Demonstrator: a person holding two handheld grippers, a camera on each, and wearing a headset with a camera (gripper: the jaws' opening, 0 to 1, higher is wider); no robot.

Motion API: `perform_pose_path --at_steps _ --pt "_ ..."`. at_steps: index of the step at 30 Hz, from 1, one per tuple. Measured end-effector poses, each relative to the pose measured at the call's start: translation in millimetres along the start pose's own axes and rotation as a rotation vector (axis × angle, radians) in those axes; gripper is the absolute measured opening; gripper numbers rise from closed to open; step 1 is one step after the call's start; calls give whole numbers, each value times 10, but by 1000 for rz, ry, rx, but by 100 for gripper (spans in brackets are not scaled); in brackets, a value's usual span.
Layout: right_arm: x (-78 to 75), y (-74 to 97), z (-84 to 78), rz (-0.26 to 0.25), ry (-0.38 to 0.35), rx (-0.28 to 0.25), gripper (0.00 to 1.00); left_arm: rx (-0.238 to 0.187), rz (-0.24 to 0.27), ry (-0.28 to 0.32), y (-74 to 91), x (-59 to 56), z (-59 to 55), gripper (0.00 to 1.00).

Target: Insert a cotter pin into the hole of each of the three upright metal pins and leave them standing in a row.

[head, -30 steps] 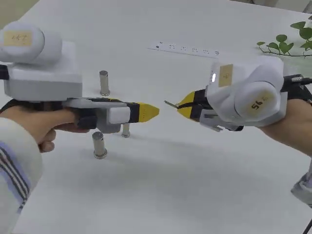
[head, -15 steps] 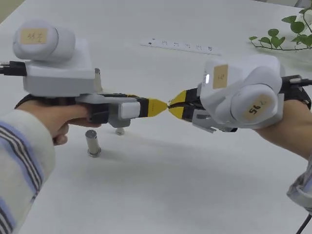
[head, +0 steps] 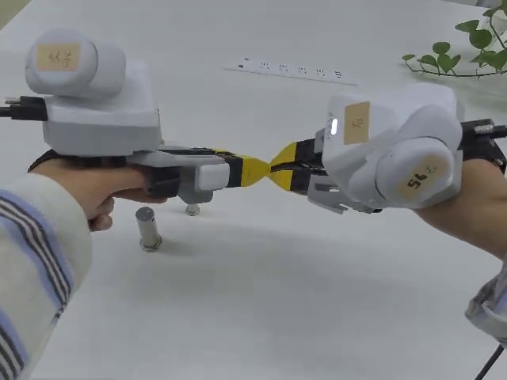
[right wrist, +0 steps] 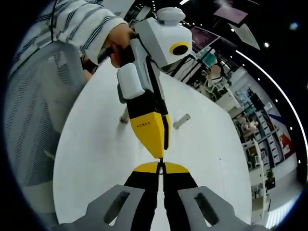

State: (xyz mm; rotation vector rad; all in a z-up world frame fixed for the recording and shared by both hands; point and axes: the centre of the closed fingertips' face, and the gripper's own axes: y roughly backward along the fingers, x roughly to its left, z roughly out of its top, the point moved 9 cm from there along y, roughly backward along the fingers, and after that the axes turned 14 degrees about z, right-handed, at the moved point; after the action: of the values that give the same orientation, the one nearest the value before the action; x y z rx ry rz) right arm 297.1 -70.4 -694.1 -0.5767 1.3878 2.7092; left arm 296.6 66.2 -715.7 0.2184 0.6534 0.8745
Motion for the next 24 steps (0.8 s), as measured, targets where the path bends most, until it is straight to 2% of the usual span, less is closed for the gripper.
perform_pose_path --at_steps 5,9,12,14,24 --pt "-6 -18 13 -2 19 8 2 15 -6 17 -15 -5 -27 18" --pt "-2 -28 23 2 26 7 2 7 -23 26 -14 -22 -29 15" --pt "-8 -30 20 -1 31 9 2 24 -28 52 -14 -23 -37 13" --pt "-10 -31 17 -1 26 5 2 23 -26 54 -12 -20 -38 10" --pt "-4 -28 20 2 33 2 2 25 -25 62 -14 -7 -37 7"
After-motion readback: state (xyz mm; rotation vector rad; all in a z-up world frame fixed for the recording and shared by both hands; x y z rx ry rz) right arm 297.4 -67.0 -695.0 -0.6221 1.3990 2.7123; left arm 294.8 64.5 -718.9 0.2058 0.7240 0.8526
